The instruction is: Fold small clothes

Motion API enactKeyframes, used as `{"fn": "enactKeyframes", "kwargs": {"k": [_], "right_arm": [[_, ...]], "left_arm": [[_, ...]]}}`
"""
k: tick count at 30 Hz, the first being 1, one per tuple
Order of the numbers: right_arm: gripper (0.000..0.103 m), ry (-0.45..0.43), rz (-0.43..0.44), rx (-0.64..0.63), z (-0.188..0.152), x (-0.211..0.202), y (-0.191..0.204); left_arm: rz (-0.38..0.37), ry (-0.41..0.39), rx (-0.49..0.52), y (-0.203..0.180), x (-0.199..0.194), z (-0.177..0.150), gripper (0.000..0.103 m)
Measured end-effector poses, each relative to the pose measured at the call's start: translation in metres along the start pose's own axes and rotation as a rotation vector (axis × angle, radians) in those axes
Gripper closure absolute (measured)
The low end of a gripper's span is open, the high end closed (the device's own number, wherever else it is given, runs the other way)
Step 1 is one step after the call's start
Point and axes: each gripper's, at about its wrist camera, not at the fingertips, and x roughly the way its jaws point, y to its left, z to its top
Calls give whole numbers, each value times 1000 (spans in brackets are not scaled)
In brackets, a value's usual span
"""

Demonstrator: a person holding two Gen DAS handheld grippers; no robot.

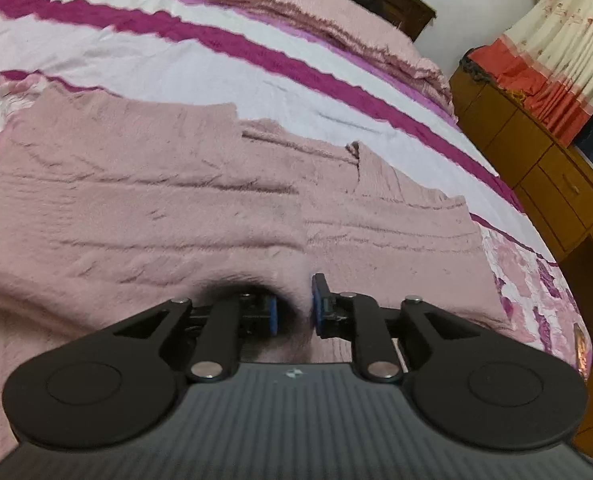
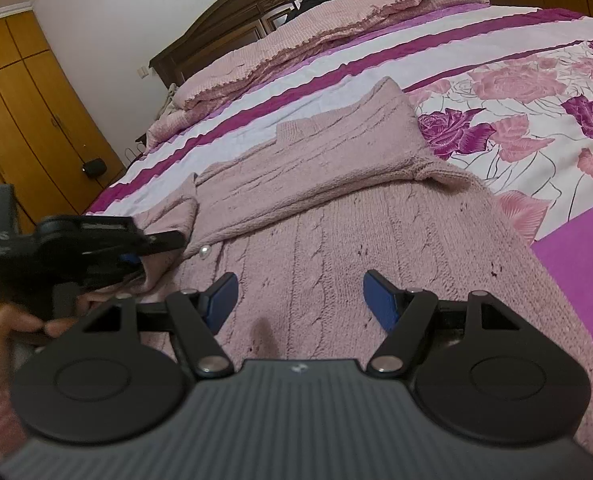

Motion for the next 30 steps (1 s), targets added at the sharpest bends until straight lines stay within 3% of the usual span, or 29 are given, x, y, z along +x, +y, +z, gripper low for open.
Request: {"fn": "enactKeyframes", "kwargs": {"k": [5,15,22,30], "right_arm": [[31,11,-14,-30,3,1,8],[31,21,65,-141,20,-5,53],[31,81,167,-256,31,11,114],[31,150,255,-416,23,42,188]], "left_arm": [[58,35,20,0,-44,0,62],[215,20,2,42,-122,-7,58],[342,4,-21,80,-159,-13,54],[403,-4,-65,113,-178,-20,53]]}}
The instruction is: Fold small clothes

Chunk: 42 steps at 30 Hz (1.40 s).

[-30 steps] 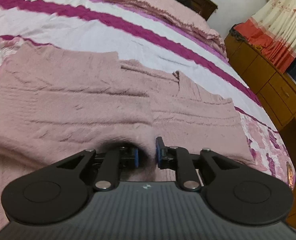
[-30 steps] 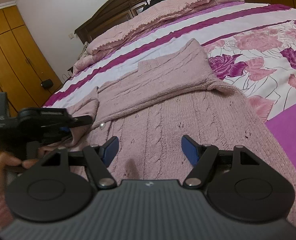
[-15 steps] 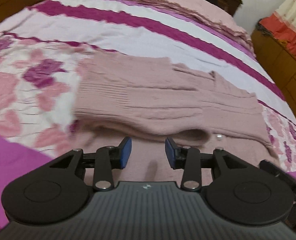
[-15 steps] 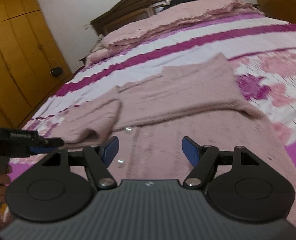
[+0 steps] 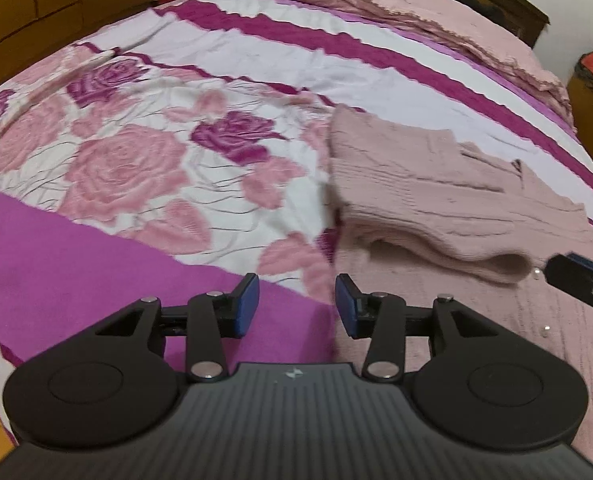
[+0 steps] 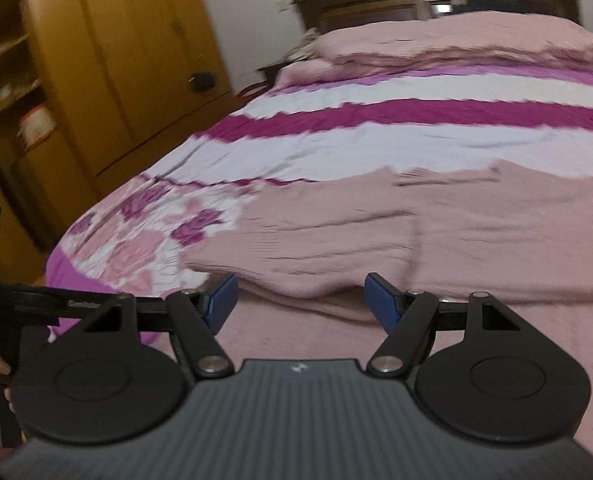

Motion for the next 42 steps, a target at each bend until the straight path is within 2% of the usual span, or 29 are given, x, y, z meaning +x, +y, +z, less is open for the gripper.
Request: {"fn": "enactKeyframes", "kwargs": {"k": [8,13,18,21,25,29,31,36,42], "right_arm": [[32,102,33,-122,8,51,42],[32,101,60,-185,13,73,60],[33,108,29,-312,13,95,78],[33,121,31,-340,12,103,83],[45,139,12,-398,9,111,89],[73,136,-17,-417,8,113,89],[84,119,-6,-390,11,109,85],[88,33,-15,-341,28,89,73],[89,-86,-76,-282,58,52,40]], "left_arm": [[37,-1,-33,24,0,-2,52],[46,-2,-45,34,2,-3,52],[39,-1,-58,40,5,-3,52],[36,-1,-66,42,6,-3,52],[36,1,-71,43,8,-4,52],[40,1,-65,41,9,-5,52],[38,0,-64,41,9,-5,52],[27,-4,-61,37,6,-3,52],[9,-23,-31,22,0,3,52]]}}
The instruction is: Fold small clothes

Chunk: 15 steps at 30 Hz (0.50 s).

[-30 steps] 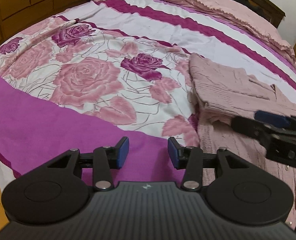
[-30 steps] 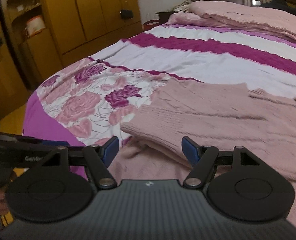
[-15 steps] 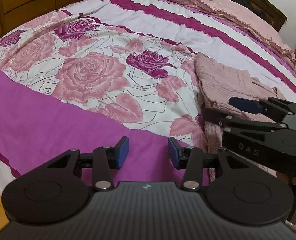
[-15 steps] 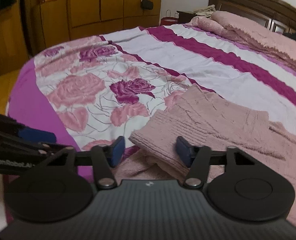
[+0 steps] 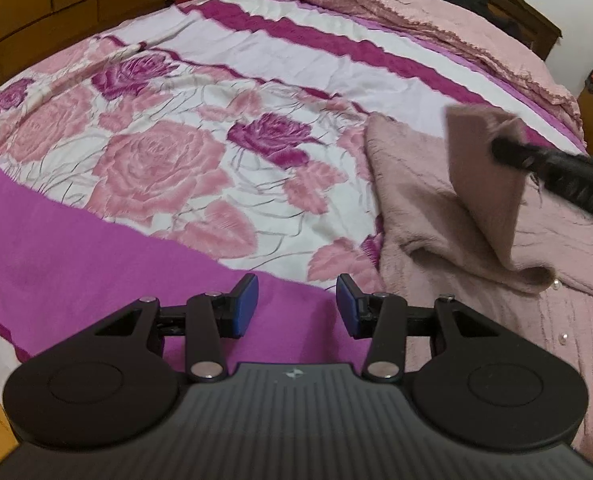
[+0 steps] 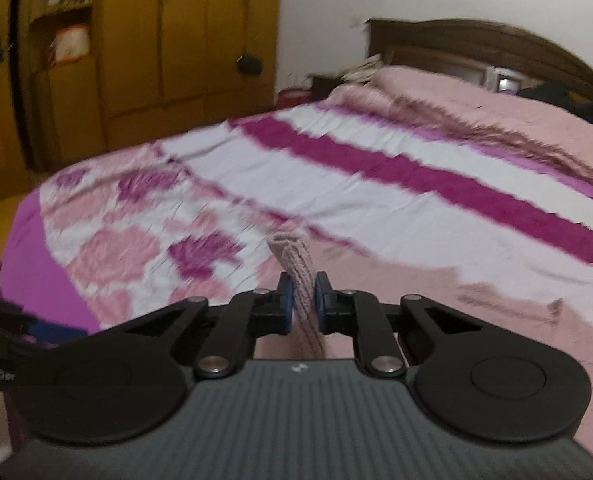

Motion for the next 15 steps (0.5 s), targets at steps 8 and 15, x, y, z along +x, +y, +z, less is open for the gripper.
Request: {"fn": "enactKeyframes", "kwargs": {"k": [8,15], "right_arm": [[89,-98,-144,113,6,-48,-82],[89,-71,-274,246,-41,-74,-147]], "left_arm": [[-48,-45,62,-35,-5,20,52],[-104,-67,112,-80,8,42,52]]}}
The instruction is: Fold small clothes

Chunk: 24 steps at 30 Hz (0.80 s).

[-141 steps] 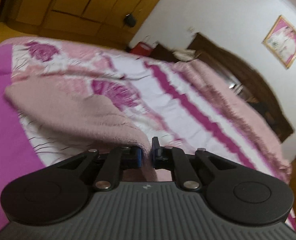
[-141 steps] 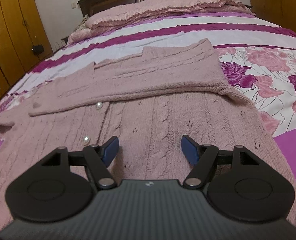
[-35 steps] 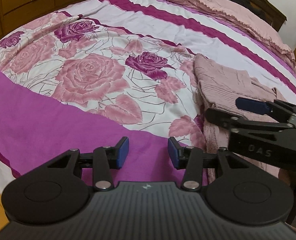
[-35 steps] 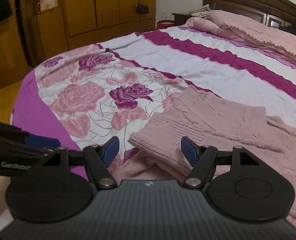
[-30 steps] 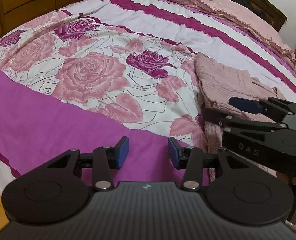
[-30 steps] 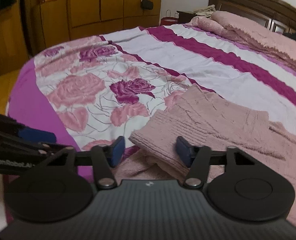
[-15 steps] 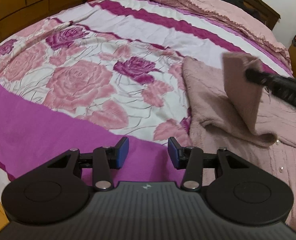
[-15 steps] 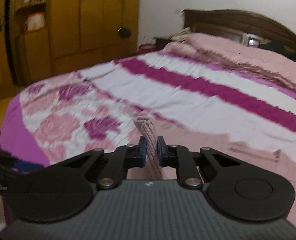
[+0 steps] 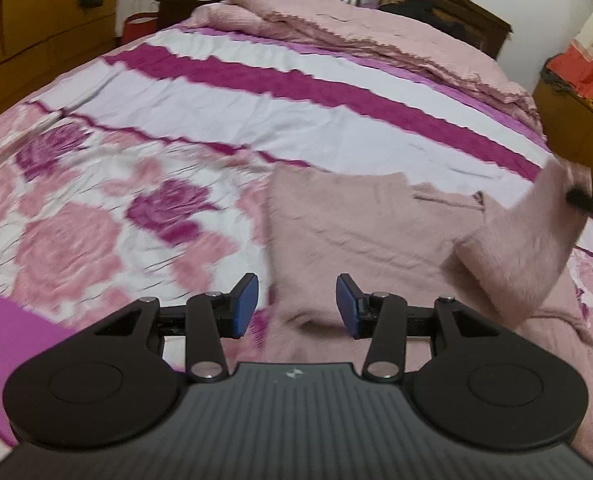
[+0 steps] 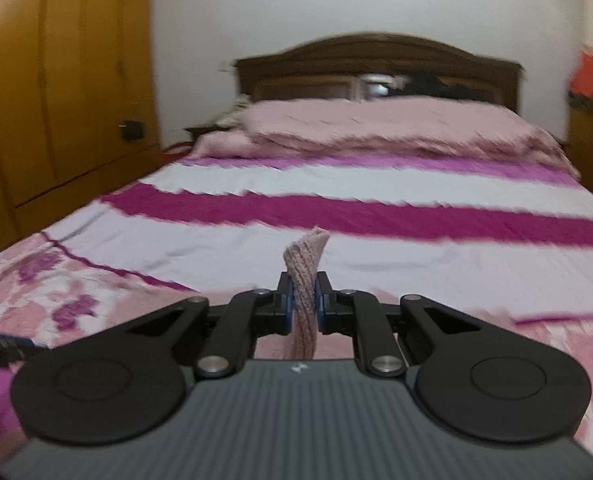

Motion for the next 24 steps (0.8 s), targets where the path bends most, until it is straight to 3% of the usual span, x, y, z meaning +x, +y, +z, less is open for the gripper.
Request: {"fn": "enactKeyframes", "kwargs": {"k": [9,16,21,24], "right_arm": [[89,128,-131,164,-61,13,-83],[85,238,-81,224,-85,17,-108],[76,247,-38,291,-77,1,-124],[53,202,-25,295,-67,-10,-129]], "left_arm": [[6,47,42,-37,53,10,52],[46,91,54,-43,90,2,52],[68,85,95,-47,96,1,52],[55,78,87,-46,94,3,52]]}}
